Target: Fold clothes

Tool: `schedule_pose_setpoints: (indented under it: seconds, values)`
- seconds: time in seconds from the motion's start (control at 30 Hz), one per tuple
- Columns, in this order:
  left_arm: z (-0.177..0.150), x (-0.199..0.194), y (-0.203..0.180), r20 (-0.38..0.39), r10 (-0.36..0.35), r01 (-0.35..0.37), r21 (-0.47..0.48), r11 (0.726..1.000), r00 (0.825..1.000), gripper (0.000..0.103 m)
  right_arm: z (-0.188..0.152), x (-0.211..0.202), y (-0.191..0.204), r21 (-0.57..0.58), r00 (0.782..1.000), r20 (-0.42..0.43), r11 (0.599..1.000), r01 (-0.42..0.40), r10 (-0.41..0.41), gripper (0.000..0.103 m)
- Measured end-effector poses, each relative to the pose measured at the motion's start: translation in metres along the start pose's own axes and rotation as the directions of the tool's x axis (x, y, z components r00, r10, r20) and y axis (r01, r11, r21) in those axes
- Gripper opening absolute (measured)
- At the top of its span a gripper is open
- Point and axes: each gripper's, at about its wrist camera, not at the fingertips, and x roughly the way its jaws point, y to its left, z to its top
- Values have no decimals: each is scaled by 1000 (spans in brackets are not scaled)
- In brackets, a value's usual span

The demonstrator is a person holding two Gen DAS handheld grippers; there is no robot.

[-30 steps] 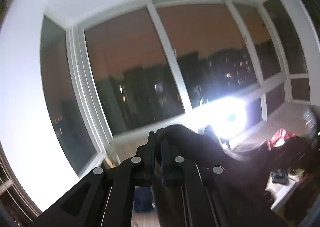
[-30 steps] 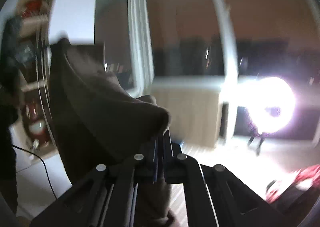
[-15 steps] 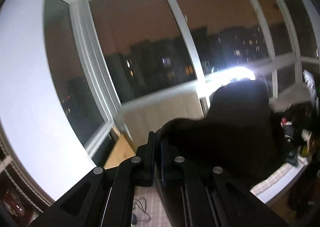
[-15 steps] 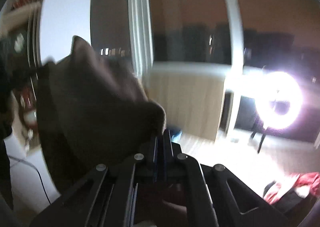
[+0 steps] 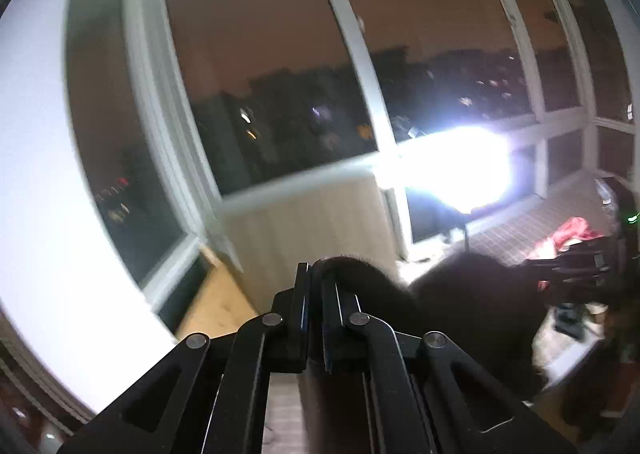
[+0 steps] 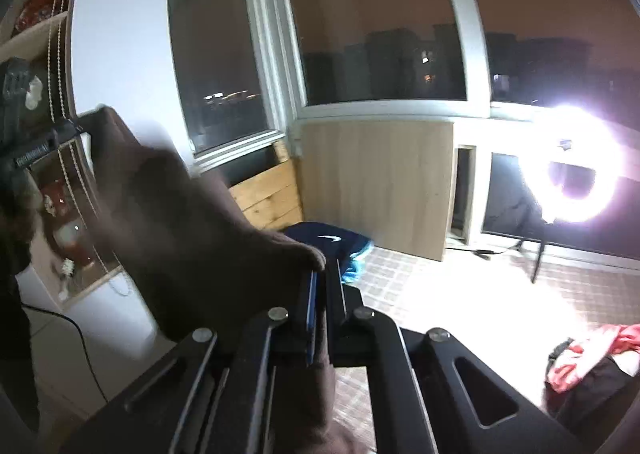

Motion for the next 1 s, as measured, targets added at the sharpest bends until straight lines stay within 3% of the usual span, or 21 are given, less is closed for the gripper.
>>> schedule_pose_setpoints:
  seconds: [0.13, 0.23, 0.3, 0.53, 0.6, 0.7, 0.8, 0.93, 1.0]
  values:
    - [17, -34, 17, 80, 68, -67, -13, 998, 994, 4, 51, -58, -3, -73, 987, 161, 997, 40, -28, 4]
    - [25, -78, 34, 197, 91, -84, -44, 995, 976, 4, 58, -45, 1, -77, 985, 171, 997, 3, 10, 4]
    - [24, -102, 43, 256, 44, -29, -64, 998, 966, 7, 61, -32, 6, -76, 985, 165, 997, -27, 39, 4]
    - [42, -84, 61, 186, 189, -176, -85, 981, 964, 3, 70, 14, 22, -73, 979, 146, 989, -131, 141, 4]
    - [49, -90, 69, 182, 247, -231, -100, 968, 952, 1, 73, 27, 26, -72, 975, 141, 984, -161, 170, 4]
    - [52, -116, 73, 255, 318, -302, -100, 948, 913, 0, 75, 48, 30, -67, 973, 126, 980, -188, 196, 4]
    - [44, -115, 84, 234, 279, -256, -121, 959, 931, 0, 68, 77, 22, -57, 986, 80, 988, -143, 147, 4]
    - [-2, -42, 80, 50, 228, -225, -62, 972, 972, 0, 31, 115, 12, -59, 999, -6, 997, -40, 40, 4]
    - [-53, 4, 63, -70, 146, -149, -36, 988, 987, 0, 8, 127, -10, -56, 996, -85, 998, 22, -27, 4]
